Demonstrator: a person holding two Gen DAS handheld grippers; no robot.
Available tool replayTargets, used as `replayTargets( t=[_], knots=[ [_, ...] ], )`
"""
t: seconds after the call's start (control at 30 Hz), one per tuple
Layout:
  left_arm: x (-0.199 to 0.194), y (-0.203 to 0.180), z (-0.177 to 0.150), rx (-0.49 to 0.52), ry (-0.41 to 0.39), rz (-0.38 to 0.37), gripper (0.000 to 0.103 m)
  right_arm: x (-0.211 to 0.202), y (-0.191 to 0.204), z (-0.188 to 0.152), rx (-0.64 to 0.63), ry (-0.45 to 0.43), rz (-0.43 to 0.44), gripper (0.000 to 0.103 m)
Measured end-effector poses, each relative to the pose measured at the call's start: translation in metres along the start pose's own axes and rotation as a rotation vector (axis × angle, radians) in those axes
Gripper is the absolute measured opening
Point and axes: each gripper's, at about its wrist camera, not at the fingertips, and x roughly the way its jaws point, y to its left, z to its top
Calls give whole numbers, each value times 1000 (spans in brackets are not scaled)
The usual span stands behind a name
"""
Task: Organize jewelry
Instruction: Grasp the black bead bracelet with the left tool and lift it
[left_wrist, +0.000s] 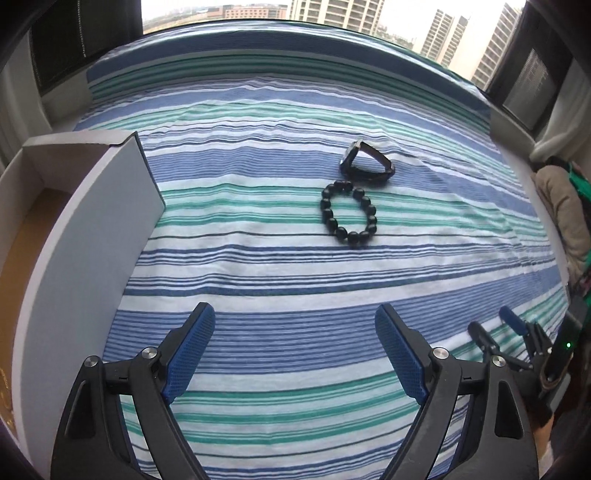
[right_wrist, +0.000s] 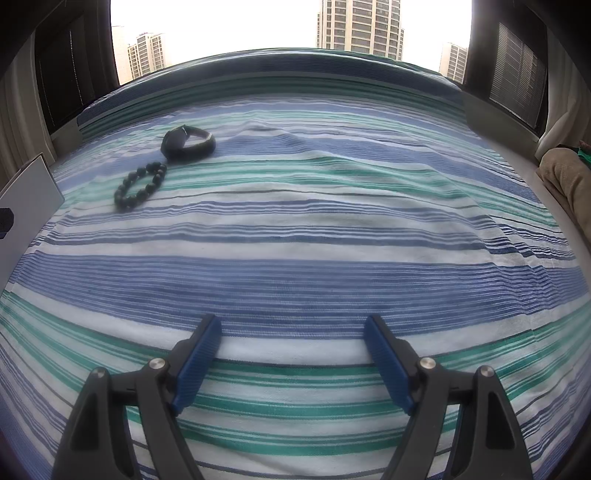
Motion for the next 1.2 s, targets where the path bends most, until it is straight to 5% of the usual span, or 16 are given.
replayTargets(
  t=[0.3, 0.47, 0.77, 0.83, 0.87, 0.97, 1.07, 1.2],
  knots=[
    [42, 32, 34, -196, 72, -91, 89, 0, 2, 0, 2, 1, 2, 83],
    [71, 6, 53, -198, 66, -102, 88, 0, 2, 0, 2, 1, 1, 83],
    [115, -44, 64, -22, 8, 172, 83, 0, 2, 0, 2, 1, 2, 83],
    [110, -41, 60, -15, 0, 170, 77, 0, 2, 0, 2, 1, 2, 83],
    [106, -39, 59, -14, -3, 173, 66, 0, 2, 0, 2, 2, 2, 83],
    [98, -35, 59, 28, 12, 190, 12, 0, 2, 0, 2, 1, 2, 83],
    [93, -26, 54, 24, 20, 194, 10, 0, 2, 0, 2, 2, 2, 83],
    [79, -9, 41, -47, 8, 102, 9, 0, 2, 0, 2, 2, 2, 83]
  ],
)
